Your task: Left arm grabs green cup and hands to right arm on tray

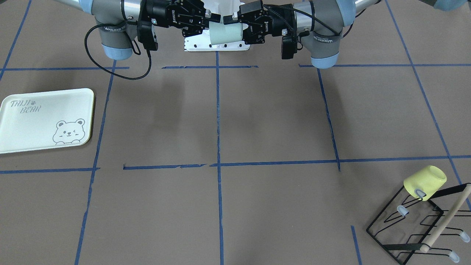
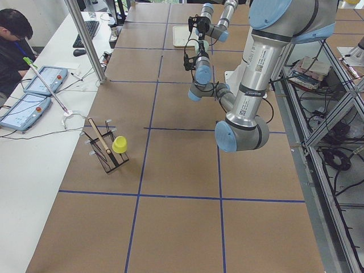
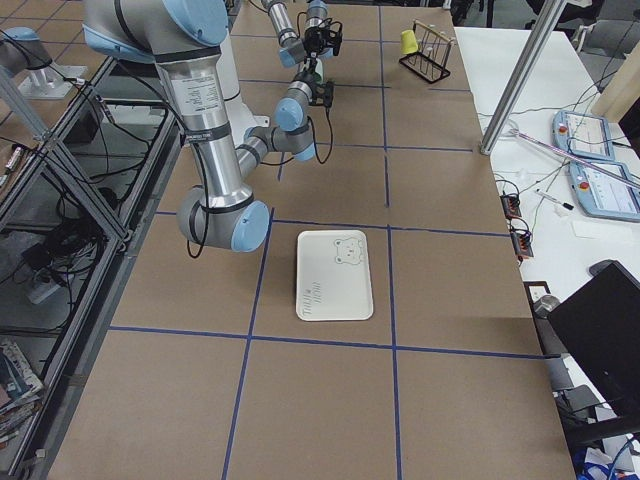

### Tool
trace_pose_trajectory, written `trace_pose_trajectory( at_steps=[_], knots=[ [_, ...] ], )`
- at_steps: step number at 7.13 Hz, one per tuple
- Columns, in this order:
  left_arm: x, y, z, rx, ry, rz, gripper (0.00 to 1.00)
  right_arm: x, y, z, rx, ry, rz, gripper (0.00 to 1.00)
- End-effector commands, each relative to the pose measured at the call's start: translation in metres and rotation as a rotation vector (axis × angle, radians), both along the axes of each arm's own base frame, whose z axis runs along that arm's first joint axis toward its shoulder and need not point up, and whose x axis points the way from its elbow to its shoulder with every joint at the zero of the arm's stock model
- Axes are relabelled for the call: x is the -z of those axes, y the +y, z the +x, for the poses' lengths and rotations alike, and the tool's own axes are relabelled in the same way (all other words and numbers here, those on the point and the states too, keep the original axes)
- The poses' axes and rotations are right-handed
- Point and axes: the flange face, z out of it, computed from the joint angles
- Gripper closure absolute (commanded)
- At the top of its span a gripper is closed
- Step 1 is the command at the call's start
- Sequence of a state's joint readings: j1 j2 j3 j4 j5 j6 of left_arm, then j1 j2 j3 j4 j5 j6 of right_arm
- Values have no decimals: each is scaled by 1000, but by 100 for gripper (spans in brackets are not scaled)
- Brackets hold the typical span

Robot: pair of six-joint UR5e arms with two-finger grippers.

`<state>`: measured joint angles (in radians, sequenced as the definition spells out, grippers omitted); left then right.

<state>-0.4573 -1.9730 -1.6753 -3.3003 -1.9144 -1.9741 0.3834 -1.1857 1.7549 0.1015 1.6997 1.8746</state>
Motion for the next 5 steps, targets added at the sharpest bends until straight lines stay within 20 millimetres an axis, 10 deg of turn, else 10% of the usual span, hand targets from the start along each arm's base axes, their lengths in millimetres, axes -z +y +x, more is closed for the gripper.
trace_pose_trajectory(
  at_steps=[1, 5],
  knots=[
    [5, 0, 0, 0, 9, 4, 63, 0, 0, 0, -1, -2, 2, 71],
    [9, -1, 0, 0, 17, 7, 62, 0, 0, 1, -1, -7, 4, 80]
  ],
)
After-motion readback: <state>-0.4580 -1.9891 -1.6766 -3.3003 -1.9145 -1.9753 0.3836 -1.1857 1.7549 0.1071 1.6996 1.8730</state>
